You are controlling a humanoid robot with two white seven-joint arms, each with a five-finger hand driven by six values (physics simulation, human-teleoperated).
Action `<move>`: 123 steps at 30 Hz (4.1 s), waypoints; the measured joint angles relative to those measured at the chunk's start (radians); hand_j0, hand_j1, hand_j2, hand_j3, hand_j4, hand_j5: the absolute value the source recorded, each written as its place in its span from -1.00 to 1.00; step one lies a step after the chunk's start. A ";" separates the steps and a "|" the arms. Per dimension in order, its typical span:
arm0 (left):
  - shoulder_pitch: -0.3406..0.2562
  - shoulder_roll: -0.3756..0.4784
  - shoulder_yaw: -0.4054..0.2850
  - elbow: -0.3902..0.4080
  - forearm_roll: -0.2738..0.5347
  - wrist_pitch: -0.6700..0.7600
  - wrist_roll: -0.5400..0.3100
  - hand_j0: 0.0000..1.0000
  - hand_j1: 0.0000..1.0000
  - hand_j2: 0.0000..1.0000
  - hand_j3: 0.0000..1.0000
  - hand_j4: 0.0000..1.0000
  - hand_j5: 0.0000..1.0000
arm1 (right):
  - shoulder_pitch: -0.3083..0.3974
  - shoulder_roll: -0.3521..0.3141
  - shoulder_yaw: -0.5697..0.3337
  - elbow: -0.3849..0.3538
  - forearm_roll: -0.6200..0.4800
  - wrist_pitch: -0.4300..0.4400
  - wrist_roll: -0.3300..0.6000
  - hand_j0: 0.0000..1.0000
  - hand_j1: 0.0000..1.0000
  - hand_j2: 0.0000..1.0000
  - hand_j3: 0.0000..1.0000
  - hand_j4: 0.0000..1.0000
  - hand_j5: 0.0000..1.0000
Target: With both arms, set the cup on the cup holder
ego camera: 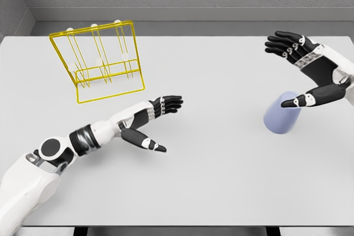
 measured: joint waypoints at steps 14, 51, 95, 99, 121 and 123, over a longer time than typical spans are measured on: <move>-0.028 -0.028 0.009 0.068 -0.023 0.000 0.000 1.00 1.00 1.00 1.00 1.00 1.00 | 0.218 0.017 -0.214 0.167 0.003 -0.002 0.000 1.00 1.00 1.00 1.00 1.00 1.00; -0.035 -0.085 0.013 0.157 -0.030 -0.004 0.000 1.00 1.00 1.00 1.00 1.00 1.00 | 0.305 0.190 -0.229 0.378 0.145 -0.002 0.000 1.00 1.00 1.00 1.00 1.00 1.00; -0.038 -0.089 0.030 0.184 -0.064 -0.038 0.000 1.00 1.00 1.00 1.00 1.00 1.00 | 0.235 0.333 -0.223 0.496 0.211 0.058 0.000 0.93 0.93 0.93 0.93 0.93 0.93; -0.038 -0.089 0.031 0.181 -0.065 -0.043 0.000 1.00 1.00 1.00 1.00 1.00 1.00 | 0.221 0.340 -0.217 0.498 0.212 0.067 0.000 0.89 0.89 0.89 0.89 0.89 0.89; -0.038 -0.094 0.032 0.182 -0.066 -0.063 0.000 1.00 1.00 1.00 1.00 1.00 1.00 | 0.198 0.345 -0.210 0.511 0.237 0.064 0.001 0.50 0.50 0.50 0.50 0.50 0.50; -0.038 -0.094 0.032 0.182 -0.066 -0.064 0.000 1.00 1.00 1.00 1.00 1.00 1.00 | 0.190 0.344 -0.210 0.509 0.239 0.061 0.000 0.46 0.46 0.46 0.46 0.46 0.46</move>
